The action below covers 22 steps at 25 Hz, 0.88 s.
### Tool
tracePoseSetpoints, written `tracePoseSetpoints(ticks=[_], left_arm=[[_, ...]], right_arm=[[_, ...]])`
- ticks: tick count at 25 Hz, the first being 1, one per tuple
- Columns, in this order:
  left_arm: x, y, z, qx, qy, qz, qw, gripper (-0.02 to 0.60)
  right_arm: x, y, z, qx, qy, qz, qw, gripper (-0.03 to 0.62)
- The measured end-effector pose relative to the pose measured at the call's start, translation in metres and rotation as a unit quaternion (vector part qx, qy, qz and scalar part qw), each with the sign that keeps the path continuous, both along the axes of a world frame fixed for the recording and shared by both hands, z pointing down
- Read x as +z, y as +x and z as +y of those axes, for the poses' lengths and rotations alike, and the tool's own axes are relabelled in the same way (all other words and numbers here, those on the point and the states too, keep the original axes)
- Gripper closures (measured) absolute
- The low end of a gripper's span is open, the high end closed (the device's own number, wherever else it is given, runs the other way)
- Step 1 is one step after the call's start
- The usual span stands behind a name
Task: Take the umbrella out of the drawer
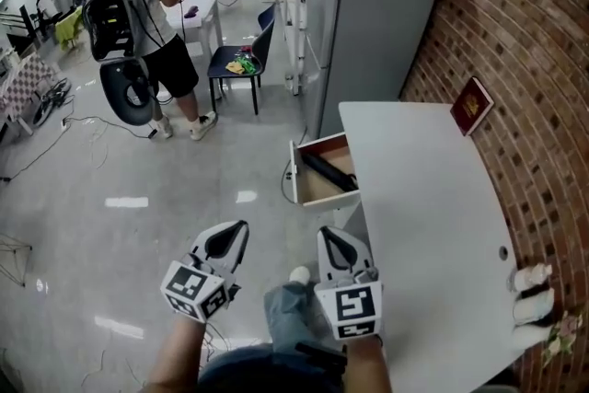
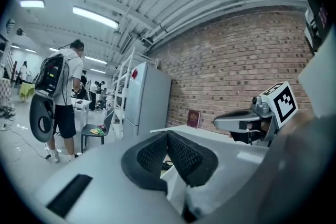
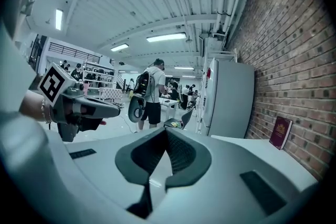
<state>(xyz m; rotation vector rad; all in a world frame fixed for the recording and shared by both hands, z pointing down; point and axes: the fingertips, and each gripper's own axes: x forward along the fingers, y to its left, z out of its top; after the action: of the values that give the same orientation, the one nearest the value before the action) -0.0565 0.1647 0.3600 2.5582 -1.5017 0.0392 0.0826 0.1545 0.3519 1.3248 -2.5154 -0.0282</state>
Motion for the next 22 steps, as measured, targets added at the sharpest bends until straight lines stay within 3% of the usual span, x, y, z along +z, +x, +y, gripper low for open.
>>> tracePoseSetpoints(ticks=[12,17,22], left_arm=[[0.016,-0.026,-0.179,-0.046,-0.022,-0.015,0.9986,0.583],[0.027,-0.022,-0.252,-0.044,-0.037,-0.019,0.9981,0.583],[0.05,-0.018,-0.293,-0.042,-0.071,-0.014,0.9965,0.583]], right_arm=[[0.039,0.008,-0.164,0.011,-0.046,0.009,0.999,0.602],[0.06,0.011,-0.228,0.012,-0.077,0.017,0.997,0.602],[0.085,0.023,-0.277,0.035,-0.121,0.018,0.992,0.602]])
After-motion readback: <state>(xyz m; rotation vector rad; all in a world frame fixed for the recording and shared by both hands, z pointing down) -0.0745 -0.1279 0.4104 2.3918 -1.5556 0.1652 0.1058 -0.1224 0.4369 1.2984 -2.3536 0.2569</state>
